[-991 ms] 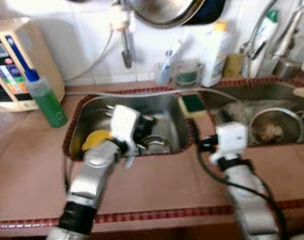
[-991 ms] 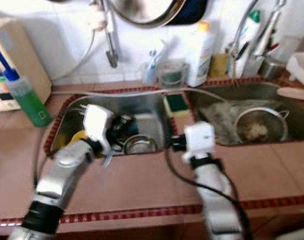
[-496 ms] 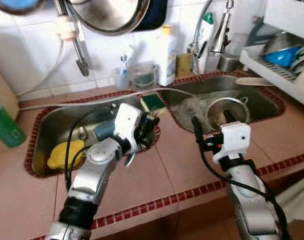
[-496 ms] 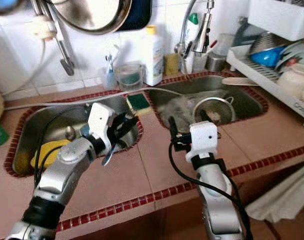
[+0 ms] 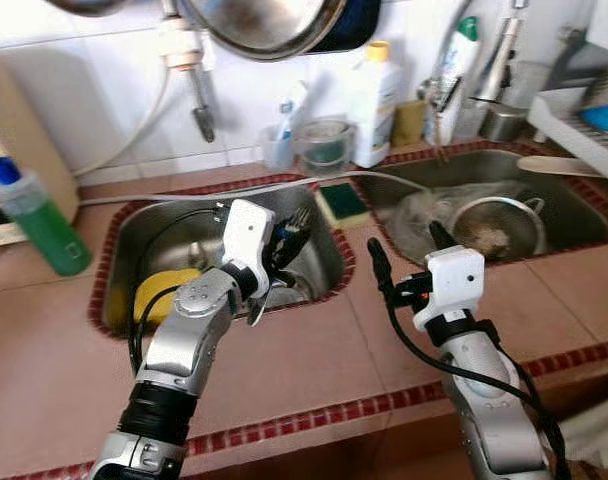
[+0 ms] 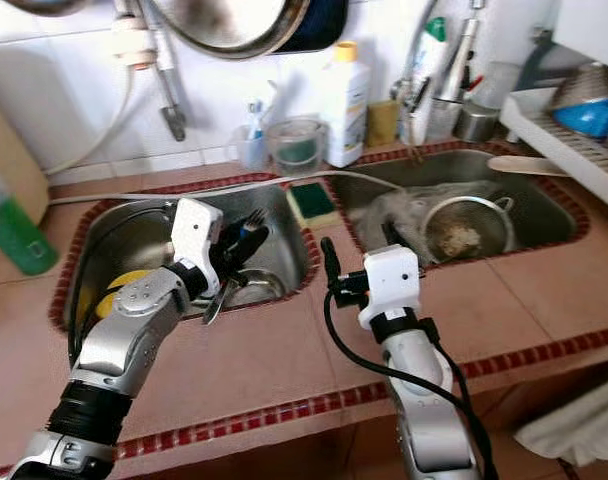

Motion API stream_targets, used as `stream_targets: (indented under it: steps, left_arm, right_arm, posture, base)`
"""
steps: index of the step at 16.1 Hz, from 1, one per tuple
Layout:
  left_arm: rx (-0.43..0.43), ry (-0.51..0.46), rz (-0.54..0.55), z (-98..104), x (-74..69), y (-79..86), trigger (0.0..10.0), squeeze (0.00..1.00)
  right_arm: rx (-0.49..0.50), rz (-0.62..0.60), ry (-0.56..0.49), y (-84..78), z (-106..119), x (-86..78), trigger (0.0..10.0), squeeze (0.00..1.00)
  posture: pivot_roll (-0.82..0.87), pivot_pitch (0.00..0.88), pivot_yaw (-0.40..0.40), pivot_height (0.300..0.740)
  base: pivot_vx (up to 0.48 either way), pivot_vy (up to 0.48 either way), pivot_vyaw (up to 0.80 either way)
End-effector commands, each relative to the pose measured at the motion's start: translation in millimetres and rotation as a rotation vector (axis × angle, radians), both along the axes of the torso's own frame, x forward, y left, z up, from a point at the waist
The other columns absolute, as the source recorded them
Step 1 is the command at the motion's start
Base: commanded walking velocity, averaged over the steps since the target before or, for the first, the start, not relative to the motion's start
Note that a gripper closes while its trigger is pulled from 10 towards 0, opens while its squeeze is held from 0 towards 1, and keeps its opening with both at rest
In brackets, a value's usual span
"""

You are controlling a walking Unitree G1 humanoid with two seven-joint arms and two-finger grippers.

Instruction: Kitchen organization

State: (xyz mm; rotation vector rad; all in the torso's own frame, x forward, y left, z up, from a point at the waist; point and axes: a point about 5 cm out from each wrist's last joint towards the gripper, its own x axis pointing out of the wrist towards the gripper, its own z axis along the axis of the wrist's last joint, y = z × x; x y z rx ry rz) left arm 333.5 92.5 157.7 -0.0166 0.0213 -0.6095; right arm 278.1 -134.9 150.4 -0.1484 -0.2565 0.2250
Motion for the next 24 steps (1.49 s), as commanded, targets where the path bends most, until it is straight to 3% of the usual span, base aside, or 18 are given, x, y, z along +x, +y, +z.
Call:
stream_targets:
  steps: [1,4,7,9,10,22,24]
  left_arm:
    - [0.016,-0.017,0.013,4.1,3.3,2.1,10.0,0.0]
    - [0.041,-0.023,0.012,3.2,2.9,-0.2,10.0,0.0]
    - [0.053,-0.025,0.017,2.3,2.7,-0.8,10.0,0.0]
    - [0.056,-0.033,0.012,2.7,2.5,-1.3,10.0,0.0]
    - [0.056,-0.035,0.011,2.6,2.1,-1.9,10.0,0.0]
    - [0.05,-0.033,-0.007,0.8,0.8,-4.9,10.0,0.0]
    - [0.052,-0.033,-0.012,0.3,0.4,-6.3,10.0,0.0]
  right_arm:
    - [0.003,0.01,-0.028,2.6,6.5,-0.8,10.0,0.0]
    - [0.004,0.012,-0.008,3.0,4.9,1.1,10.0,0.0]
    - [0.002,0.009,0.001,2.8,3.8,2.8,10.0,0.0]
    - [-0.074,0.02,-0.013,5.2,4.1,2.7,10.0,0.0]
    - [-0.041,0.041,-0.001,6.2,3.9,2.0,10.0,0.0]
    - [-0.085,0.049,0.005,9.2,2.3,1.7,10.0,0.0]
    - [0.016,0.045,0.017,7.2,2.9,0.6,10.0,0.0]
  posture:
    - [-0.29,0.044,0.09,0.74]
    - [-0.29,0.041,0.087,0.74]
    - [-0.29,0.039,0.086,0.74]
    - [-0.29,0.036,0.084,0.74]
    - [-0.29,0.034,0.083,0.74]
    - [-0.29,0.019,0.08,0.74]
    - [-0.3,0.015,0.084,0.74]
  base:
    - [0.0,0.0,0.0]
    - [0.0,0.0,0.0]
    - [0.0,0.0,-0.78]
    - [0.0,0.0,0.0]
    - [0.0,0.0,0.78]
    - [0.0,0.0,0.78]
    - [0.0,0.0,0.0]
